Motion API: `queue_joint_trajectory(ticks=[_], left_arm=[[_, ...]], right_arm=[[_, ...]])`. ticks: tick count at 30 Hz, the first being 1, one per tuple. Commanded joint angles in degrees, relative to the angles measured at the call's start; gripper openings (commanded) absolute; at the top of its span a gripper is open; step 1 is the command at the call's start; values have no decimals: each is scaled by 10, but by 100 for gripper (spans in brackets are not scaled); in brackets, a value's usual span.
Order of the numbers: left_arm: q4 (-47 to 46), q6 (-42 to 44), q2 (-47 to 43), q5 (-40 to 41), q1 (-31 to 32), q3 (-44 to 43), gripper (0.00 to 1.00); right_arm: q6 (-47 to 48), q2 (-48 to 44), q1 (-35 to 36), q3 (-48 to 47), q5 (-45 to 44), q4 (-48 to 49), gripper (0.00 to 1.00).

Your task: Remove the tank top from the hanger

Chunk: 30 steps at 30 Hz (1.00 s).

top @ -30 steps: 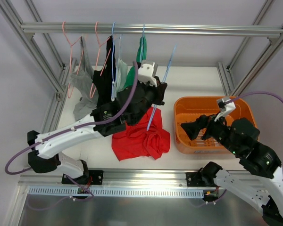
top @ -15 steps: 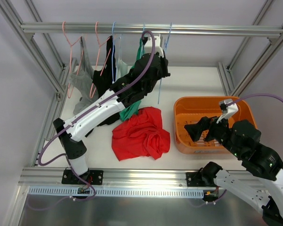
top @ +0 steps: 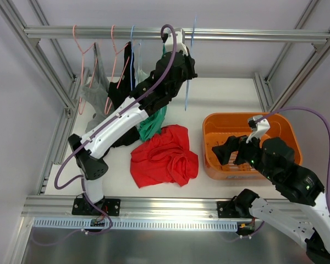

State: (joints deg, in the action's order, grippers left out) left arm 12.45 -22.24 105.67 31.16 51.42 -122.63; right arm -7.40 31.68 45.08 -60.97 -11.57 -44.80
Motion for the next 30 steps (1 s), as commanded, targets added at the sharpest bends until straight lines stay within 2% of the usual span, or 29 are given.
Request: queue_joint_trajectory(ticks=[1,8,12,15,16,17,20,21,23,24,25,30], left_arm=[[-15,-37,8,-19,-18,12,0],[-16,-51,9,-51,-24,32,0],[-16,-54,-24,-71,-24,60,0],[-17,-54,-58,-72,-24,86,6],[-17,-49,-65,-72,-24,91,9],[-16,-47,-70,-79,-24,96,20],[-17,-39,-92,-94,-23,102,36],[-17,-36,-106,-101,-21,105,51],[-17,-25,-129,-110,-16,111,67],[-17,-11,-137,-110,-6,113,92],[-17,-2,-147,-109,-1,114,99],[-17,54,-236,-55,30,165,99]], right_arm=[[1,-2,-2,7,-1,23,100],[-9,17,-2,36,30,52,100],[-3,32,-2,48,28,63,99],[-2,47,-2,56,39,75,99],[-2,51,-2,58,43,78,99],[-1,54,-2,62,48,81,99],[4,68,-2,67,61,95,99],[5,77,-2,68,69,102,100],[20,87,-1,72,95,112,99],[25,102,-2,74,102,122,99],[30,112,-2,76,122,129,99],[57,173,10,89,188,195,99]])
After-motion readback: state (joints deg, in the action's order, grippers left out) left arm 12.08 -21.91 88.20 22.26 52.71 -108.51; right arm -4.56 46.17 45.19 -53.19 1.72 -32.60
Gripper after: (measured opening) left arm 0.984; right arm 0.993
